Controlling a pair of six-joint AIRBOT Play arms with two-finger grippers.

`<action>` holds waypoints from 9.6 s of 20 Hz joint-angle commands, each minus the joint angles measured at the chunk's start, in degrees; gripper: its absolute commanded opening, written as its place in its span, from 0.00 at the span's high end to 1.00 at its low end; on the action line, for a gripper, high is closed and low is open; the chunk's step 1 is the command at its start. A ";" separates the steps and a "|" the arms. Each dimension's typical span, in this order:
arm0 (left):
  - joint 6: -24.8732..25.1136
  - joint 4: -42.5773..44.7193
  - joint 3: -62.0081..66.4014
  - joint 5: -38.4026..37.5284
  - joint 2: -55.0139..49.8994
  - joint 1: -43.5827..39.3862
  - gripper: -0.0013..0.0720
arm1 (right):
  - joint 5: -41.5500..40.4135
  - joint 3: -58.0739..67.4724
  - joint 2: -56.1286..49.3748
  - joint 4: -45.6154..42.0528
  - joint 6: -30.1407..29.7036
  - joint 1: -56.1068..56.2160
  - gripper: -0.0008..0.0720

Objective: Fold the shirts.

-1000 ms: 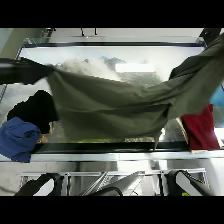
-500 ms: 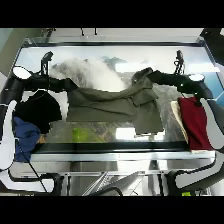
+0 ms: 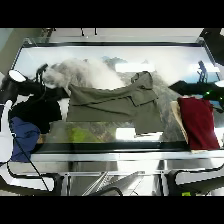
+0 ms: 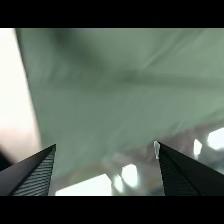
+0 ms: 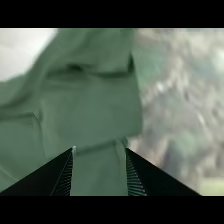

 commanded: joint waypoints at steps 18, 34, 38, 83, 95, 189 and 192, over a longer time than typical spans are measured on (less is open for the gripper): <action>6.05 -2.38 -12.20 8.70 -7.58 -2.78 0.18 | 5.38 -8.13 0.66 -3.28 0.17 -0.59 0.48; 3.87 -2.49 -1.44 1.36 -7.39 -2.84 0.96 | -12.57 -6.36 -8.44 -3.26 -2.23 10.14 0.47; 3.87 -2.51 -1.16 1.18 -7.45 -2.82 0.96 | -12.57 -4.83 -11.82 -3.21 -2.21 12.68 0.48; 5.01 -3.69 -2.14 -1.57 2.08 -2.54 0.96 | 8.68 1.88 -13.60 -5.97 -0.76 13.49 0.96; 6.23 -38.32 22.32 -3.06 29.57 7.43 0.96 | -15.19 7.19 42.21 13.33 -12.83 2.08 0.96; 3.63 -0.83 -25.66 8.96 8.13 -8.37 0.92 | 4.39 -45.51 25.64 -14.34 15.76 -11.91 0.39; 3.63 -0.85 -25.66 8.96 8.13 -8.37 0.92 | 3.85 -46.47 23.41 -14.36 15.72 -8.79 0.39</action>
